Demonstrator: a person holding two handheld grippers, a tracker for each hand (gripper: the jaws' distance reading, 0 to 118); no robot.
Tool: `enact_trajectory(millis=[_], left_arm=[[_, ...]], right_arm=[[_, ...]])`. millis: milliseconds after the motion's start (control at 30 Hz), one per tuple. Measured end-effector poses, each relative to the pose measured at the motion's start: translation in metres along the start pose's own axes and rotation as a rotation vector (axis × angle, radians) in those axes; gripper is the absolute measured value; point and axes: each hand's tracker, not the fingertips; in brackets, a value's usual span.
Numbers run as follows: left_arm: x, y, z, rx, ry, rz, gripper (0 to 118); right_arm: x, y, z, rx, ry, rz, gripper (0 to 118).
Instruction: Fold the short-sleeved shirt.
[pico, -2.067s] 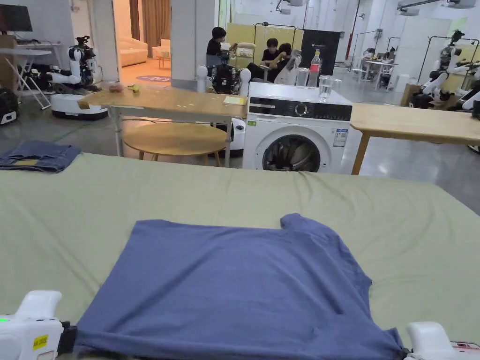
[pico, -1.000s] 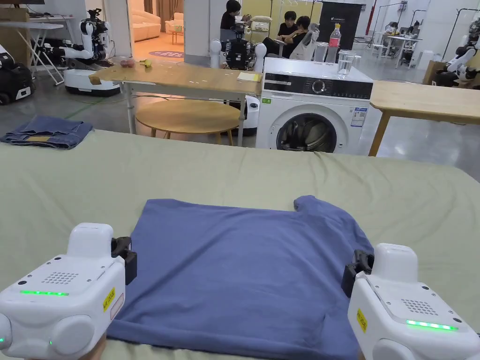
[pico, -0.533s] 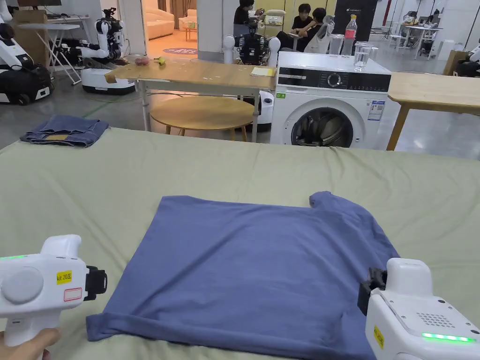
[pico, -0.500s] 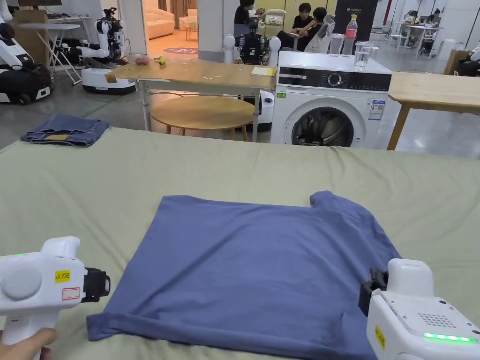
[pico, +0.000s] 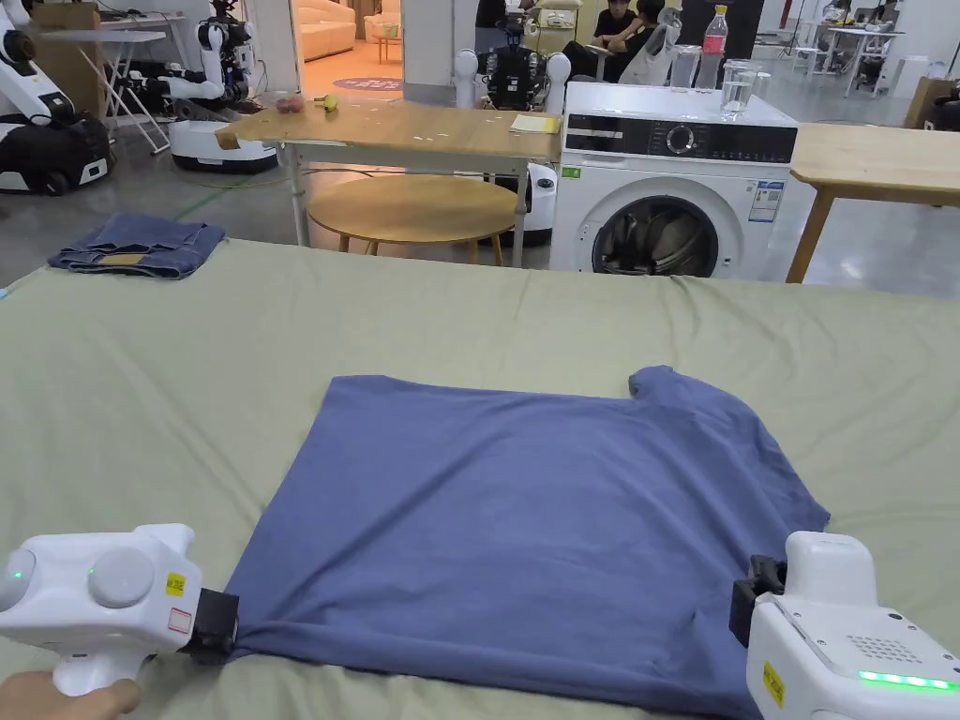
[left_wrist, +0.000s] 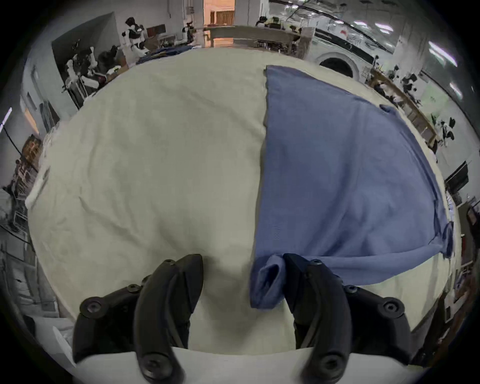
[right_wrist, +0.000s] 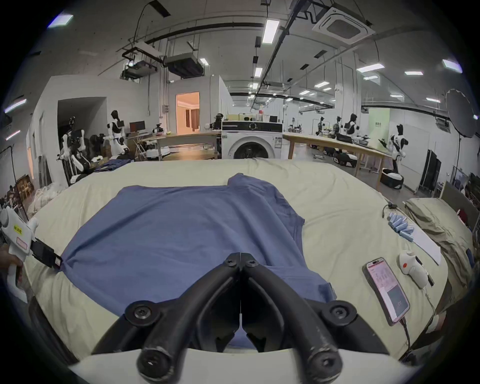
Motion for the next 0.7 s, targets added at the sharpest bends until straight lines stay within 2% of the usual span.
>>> enact_trajectory(millis=[33, 133, 167, 233, 333, 367, 500, 700], left_arm=[[0.007, -0.002, 0.0, 0.009, 0.026, -0.025, 56], [0.017, -0.003, -0.003, 0.041, 0.027, -0.141, 13], [0.021, -0.004, -0.002, 0.039, 0.001, -0.142, 2], [0.026, -0.007, -0.004, 0.048, 0.04, -0.17, 0], [0.019, -0.01, 0.002, 0.07, 0.018, -0.163, 0], [0.015, -0.01, 0.005, 0.073, -0.004, -0.147, 0], [0.007, -0.012, 0.017, 0.095, -0.038, -0.125, 0], [0.005, -0.016, 0.023, 0.114, -0.06, -0.113, 0]], right_arm=[[0.001, 0.0, 0.0, -0.005, -0.001, -0.003, 0], [0.009, 0.002, -0.001, -0.025, -0.012, -0.006, 0], [0.013, 0.003, -0.001, -0.039, -0.017, -0.003, 0], [0.025, 0.007, -0.004, -0.092, -0.025, 0.002, 2], [0.052, 0.01, -0.009, -0.204, -0.014, 0.007, 49], [0.062, 0.009, -0.011, -0.232, -0.018, 0.0, 57], [0.094, -0.005, -0.013, -0.364, -0.027, 0.014, 57], [0.108, -0.035, -0.017, -0.46, -0.008, -0.012, 57]])
